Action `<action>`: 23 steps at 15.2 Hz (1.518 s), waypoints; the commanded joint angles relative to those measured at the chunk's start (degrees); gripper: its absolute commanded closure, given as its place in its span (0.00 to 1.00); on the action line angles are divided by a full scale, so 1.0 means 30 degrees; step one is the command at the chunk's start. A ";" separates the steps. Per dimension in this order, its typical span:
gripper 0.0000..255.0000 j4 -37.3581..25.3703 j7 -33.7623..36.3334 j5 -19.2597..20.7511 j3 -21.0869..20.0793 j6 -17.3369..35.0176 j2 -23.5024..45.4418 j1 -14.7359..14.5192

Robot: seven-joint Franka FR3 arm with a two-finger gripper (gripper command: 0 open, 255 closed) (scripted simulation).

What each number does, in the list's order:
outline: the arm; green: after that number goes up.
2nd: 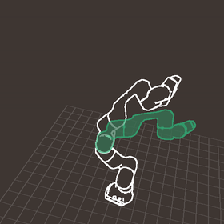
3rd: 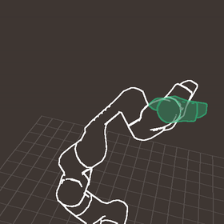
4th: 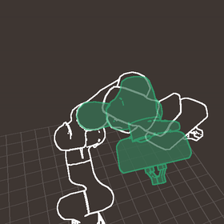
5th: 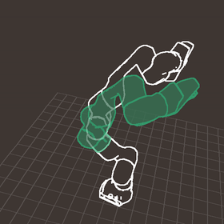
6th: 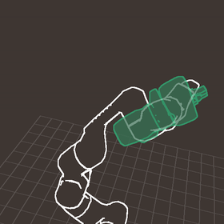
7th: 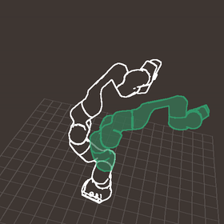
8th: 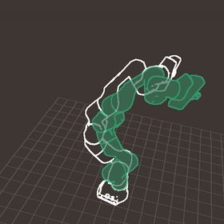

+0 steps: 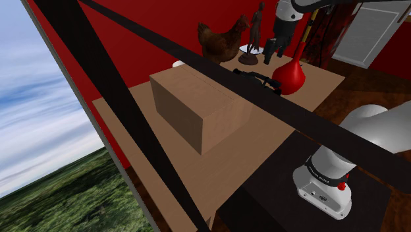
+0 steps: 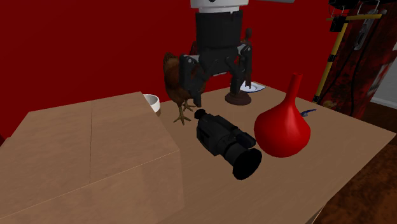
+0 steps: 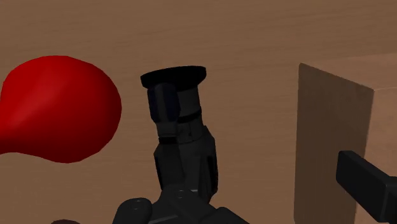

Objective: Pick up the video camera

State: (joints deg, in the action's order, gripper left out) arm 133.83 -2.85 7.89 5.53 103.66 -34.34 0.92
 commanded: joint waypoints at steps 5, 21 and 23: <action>0.00 -0.1181 -0.2075 -0.0151 0.1756 0.2122 0.3953 0.0166; 0.00 -0.4316 -0.6074 -0.2328 0.3798 0.5614 1.2054 0.0601; 0.00 -0.4102 -0.6110 -0.2386 0.3801 0.6004 1.2237 0.0610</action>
State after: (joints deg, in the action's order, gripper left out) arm 121.24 -21.14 0.85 16.94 121.03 2.03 2.75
